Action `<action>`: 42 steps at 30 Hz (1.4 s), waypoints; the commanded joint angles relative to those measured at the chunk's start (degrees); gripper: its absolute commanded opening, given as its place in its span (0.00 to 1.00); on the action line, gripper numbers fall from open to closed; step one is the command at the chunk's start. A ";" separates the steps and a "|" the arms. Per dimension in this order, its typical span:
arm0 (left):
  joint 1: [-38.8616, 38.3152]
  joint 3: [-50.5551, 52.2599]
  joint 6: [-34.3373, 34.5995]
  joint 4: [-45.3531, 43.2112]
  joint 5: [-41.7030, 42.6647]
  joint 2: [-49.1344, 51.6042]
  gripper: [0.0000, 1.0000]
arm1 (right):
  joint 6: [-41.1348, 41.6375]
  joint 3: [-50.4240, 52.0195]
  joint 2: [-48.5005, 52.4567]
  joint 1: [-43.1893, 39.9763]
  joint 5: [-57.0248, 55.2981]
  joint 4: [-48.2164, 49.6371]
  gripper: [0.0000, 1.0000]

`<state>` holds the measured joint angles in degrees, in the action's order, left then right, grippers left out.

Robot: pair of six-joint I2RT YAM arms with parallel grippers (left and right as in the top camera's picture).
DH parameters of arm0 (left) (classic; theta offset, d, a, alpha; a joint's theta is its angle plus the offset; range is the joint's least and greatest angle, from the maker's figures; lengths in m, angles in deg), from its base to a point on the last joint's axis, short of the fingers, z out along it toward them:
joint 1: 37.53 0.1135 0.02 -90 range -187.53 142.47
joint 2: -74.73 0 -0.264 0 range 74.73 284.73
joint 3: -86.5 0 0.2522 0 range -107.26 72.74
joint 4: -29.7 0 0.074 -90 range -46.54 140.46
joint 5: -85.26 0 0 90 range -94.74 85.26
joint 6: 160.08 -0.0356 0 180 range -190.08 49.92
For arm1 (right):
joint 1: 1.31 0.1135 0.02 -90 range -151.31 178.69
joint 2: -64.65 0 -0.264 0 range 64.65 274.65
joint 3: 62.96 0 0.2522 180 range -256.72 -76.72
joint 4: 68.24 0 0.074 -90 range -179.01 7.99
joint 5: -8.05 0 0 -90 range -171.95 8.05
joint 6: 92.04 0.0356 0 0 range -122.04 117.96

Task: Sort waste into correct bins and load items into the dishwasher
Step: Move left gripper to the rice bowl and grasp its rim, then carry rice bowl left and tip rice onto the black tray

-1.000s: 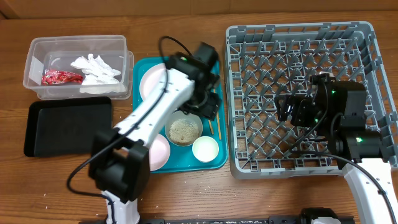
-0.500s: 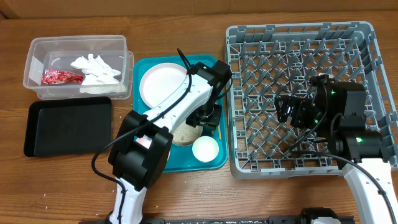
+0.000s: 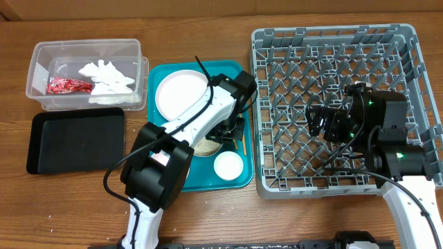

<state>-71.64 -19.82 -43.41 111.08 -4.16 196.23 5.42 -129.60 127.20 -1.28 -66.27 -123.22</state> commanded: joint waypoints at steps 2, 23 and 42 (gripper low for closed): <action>0.26 2.01 0.37 -1.49 0.35 0.76 0.04 | -0.04 -1.55 -0.04 -0.11 0.48 0.15 1.00; 6.80 -26.86 -7.67 22.27 4.83 0.59 0.04 | -0.04 -1.55 -0.04 -0.11 0.46 0.39 1.00; 42.03 -26.45 -26.64 27.89 21.70 -6.86 0.04 | -0.02 -1.55 -0.04 -0.11 0.50 0.33 1.00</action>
<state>-33.26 -46.68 -63.36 138.88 11.19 190.94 5.42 -129.60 127.20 -1.28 -66.22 -123.17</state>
